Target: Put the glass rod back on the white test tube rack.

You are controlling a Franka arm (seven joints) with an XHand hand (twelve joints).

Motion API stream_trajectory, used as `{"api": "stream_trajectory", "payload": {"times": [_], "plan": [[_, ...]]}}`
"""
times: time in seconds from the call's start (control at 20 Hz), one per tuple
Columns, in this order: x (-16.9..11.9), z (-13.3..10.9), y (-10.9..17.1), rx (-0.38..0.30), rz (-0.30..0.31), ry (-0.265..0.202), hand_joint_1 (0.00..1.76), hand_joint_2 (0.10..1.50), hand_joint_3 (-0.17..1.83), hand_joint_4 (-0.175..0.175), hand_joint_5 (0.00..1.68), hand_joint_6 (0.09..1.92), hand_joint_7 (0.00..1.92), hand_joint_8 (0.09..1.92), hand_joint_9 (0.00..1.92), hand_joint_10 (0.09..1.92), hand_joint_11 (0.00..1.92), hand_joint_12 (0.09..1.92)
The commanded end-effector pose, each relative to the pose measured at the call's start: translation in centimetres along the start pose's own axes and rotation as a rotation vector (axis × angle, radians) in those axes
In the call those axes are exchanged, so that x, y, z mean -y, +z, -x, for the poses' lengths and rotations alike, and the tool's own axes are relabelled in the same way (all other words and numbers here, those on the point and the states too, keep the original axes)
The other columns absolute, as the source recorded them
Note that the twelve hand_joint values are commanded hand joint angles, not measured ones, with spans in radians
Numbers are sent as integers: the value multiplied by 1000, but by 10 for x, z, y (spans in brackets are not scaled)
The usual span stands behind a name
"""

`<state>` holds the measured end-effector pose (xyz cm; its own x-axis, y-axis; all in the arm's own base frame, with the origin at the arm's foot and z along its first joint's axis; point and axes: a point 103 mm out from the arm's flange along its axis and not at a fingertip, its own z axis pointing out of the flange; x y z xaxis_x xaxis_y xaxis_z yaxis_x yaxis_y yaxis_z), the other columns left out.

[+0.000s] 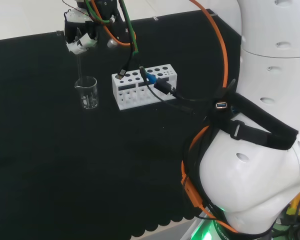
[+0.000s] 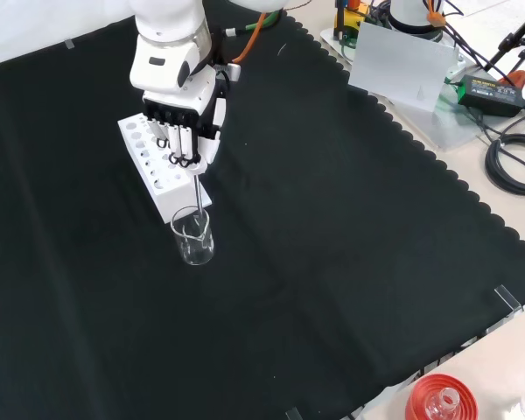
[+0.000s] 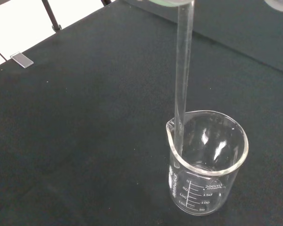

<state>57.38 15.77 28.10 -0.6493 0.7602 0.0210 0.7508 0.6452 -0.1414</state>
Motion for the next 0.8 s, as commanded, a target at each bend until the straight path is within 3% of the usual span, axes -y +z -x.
{"api": "stream_trajectory", "payload": {"times": [0.05,0.4,0.8], "plan": [[5,-3,0,4,0,8,1304,1101,-175,-175,1166,705,1211,719,1672,540,1615,547],[14,4,-2,-1,4,22,1304,1101,-175,-175,1166,705,1211,719,1671,540,1614,548],[21,11,-25,16,32,30,1304,1101,-175,-175,1166,705,1211,718,1671,540,1614,548]]}}
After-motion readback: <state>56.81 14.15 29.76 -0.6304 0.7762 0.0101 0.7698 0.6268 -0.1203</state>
